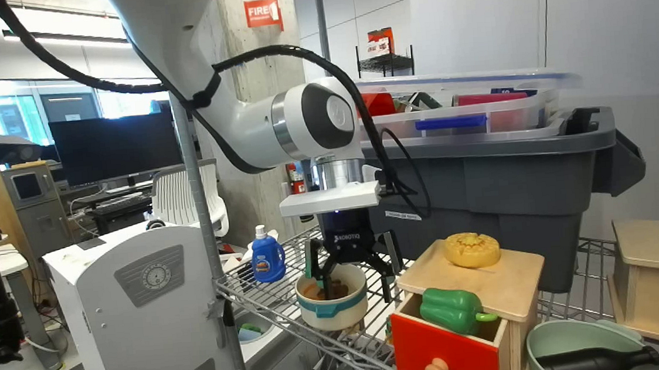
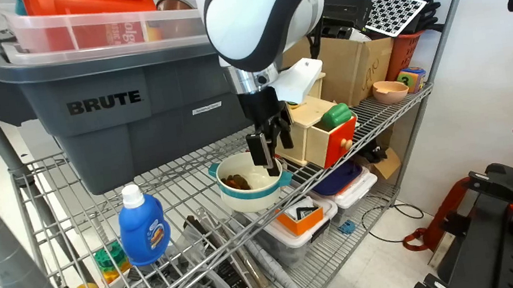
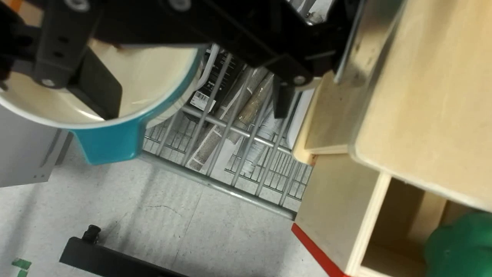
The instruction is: Pick up the green pepper plush toy and put it in the boy to the left, pick up the light green object and put it in the bowl to the right
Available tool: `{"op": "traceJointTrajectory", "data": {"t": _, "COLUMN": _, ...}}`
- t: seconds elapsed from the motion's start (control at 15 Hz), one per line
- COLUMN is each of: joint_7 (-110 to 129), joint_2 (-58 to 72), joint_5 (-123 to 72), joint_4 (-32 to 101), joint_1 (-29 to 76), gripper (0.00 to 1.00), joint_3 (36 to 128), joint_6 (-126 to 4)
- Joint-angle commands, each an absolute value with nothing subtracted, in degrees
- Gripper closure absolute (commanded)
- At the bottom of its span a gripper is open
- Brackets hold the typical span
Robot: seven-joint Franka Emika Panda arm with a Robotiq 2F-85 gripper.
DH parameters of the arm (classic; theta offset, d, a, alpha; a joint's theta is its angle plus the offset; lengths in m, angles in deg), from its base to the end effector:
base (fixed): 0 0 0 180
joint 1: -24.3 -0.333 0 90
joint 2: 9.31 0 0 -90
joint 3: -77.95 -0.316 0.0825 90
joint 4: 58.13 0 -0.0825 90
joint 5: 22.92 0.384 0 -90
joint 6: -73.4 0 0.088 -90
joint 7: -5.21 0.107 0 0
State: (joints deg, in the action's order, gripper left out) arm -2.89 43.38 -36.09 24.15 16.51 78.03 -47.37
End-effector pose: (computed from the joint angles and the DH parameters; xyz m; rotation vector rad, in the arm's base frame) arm 0.6864 0.0823 0.1215 2.8731 0.6108 -0.3659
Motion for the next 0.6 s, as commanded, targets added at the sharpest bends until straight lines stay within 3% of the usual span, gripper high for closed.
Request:
{"op": "traceJointTrajectory", "data": {"t": 0.0, "joint_7": -0.8, "joint_2": 40.1, "joint_5": -37.4, "joint_4": 28.7, "joint_1": 16.1, "gripper": 0.0, "joint_3": 78.4, "joint_6": -50.0}}
{"op": "traceJointTrajectory", "data": {"t": 0.53, "joint_7": 0.8, "joint_2": 34.1, "joint_5": -37.7, "joint_4": 36.0, "joint_1": 16.5, "gripper": 0.0, "joint_3": 78.7, "joint_6": -54.0}}
